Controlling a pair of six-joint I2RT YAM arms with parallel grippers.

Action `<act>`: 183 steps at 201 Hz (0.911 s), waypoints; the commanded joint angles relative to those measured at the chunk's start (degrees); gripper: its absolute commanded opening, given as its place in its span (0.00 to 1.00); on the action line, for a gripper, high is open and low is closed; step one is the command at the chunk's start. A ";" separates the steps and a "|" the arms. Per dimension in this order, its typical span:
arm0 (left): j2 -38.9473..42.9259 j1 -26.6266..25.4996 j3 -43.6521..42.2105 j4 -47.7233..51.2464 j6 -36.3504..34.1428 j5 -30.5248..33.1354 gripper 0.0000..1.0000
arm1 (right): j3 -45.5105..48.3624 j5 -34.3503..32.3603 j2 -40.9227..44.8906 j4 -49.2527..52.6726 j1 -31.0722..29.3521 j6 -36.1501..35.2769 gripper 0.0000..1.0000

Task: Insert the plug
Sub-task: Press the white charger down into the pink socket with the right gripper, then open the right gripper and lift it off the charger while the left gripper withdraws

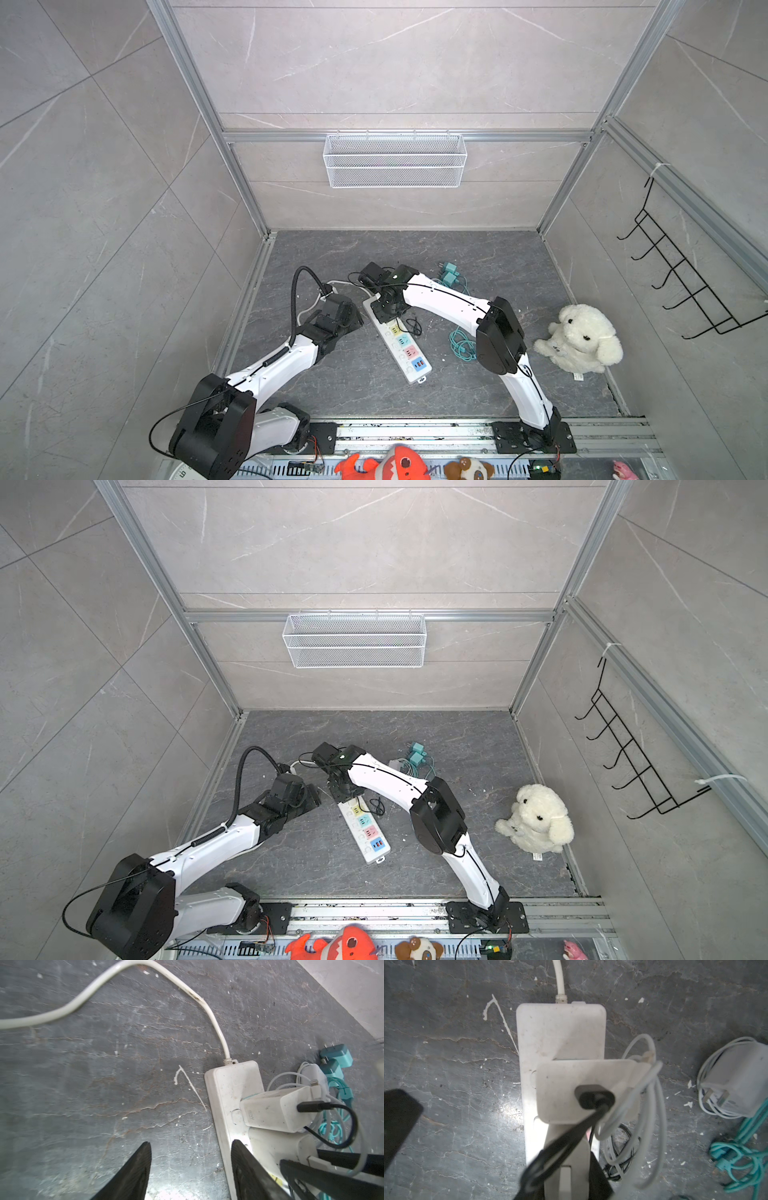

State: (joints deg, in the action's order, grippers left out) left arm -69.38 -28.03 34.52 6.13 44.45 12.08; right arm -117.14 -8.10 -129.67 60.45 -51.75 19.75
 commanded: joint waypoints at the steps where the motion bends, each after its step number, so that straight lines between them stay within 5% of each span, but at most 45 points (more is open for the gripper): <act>1: 2.94 -0.03 -1.31 3.67 -0.34 4.71 0.68 | -0.23 -1.04 -7.65 5.04 0.31 -0.15 0.00; 20: 4.85 -0.05 -2.16 4.85 -0.77 6.54 0.71 | -2.00 -0.42 -7.65 5.19 0.34 0.03 0.00; 96: 9.80 -0.08 -4.41 6.85 -2.69 10.12 0.76 | 0.10 0.00 -0.07 1.00 0.30 1.26 0.41; 135: 11.84 -0.04 -5.62 7.54 -2.72 11.02 0.79 | 1.16 1.19 2.36 -0.67 0.24 1.56 0.49; 183: 10.45 -0.06 -4.40 3.93 -6.19 7.26 0.83 | 14.74 10.40 13.52 -5.28 0.24 3.01 0.51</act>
State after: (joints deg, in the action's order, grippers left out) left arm -58.50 -28.03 29.10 12.78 41.60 21.15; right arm -109.38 -3.64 -124.44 58.15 -51.68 21.06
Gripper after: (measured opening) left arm 0.824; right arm 0.512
